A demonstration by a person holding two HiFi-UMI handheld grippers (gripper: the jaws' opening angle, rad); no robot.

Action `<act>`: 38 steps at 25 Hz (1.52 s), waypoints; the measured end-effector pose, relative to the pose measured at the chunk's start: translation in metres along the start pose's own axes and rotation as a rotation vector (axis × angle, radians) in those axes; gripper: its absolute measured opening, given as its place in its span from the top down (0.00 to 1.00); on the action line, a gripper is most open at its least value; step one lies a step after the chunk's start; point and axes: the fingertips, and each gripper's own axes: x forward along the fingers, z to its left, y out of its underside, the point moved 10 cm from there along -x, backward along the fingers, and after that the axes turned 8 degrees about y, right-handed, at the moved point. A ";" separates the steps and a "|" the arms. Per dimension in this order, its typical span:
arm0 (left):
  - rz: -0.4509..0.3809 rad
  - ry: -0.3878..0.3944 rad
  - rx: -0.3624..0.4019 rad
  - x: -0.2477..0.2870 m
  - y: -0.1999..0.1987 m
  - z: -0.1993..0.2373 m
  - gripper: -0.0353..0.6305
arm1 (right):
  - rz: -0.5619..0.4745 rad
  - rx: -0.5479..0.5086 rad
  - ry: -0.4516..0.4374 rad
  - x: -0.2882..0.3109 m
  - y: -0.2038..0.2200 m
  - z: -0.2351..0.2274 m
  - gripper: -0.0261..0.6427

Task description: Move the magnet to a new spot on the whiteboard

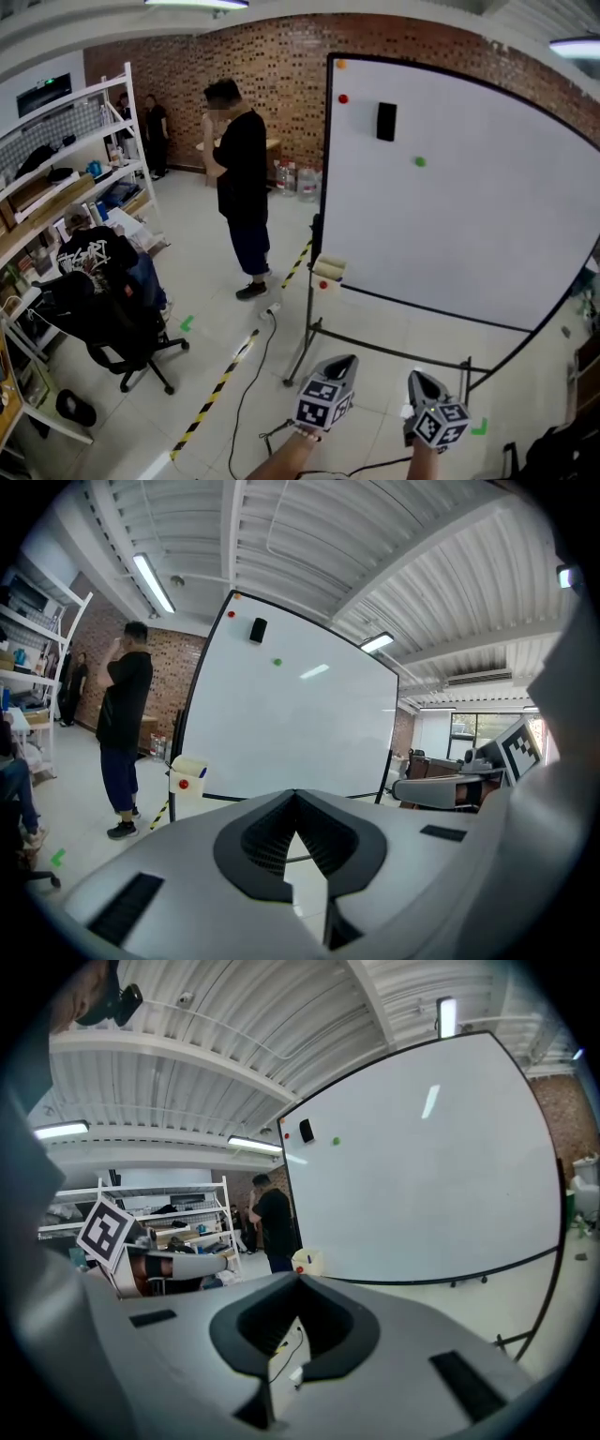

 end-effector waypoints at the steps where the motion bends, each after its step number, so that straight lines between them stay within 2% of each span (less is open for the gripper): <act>1: -0.003 -0.005 -0.001 0.000 -0.001 -0.002 0.94 | -0.003 0.000 -0.002 -0.002 0.000 -0.002 0.94; 7: -0.004 -0.008 0.002 0.010 -0.002 -0.019 0.94 | -0.008 -0.008 -0.010 -0.011 -0.003 -0.016 0.94; 21: 0.029 0.014 0.019 0.038 -0.002 -0.042 0.94 | -0.019 -0.011 0.042 -0.032 -0.009 -0.048 0.94; 38: 0.038 0.013 0.019 0.036 -0.003 -0.039 0.94 | -0.018 0.001 0.048 -0.031 -0.008 -0.045 0.94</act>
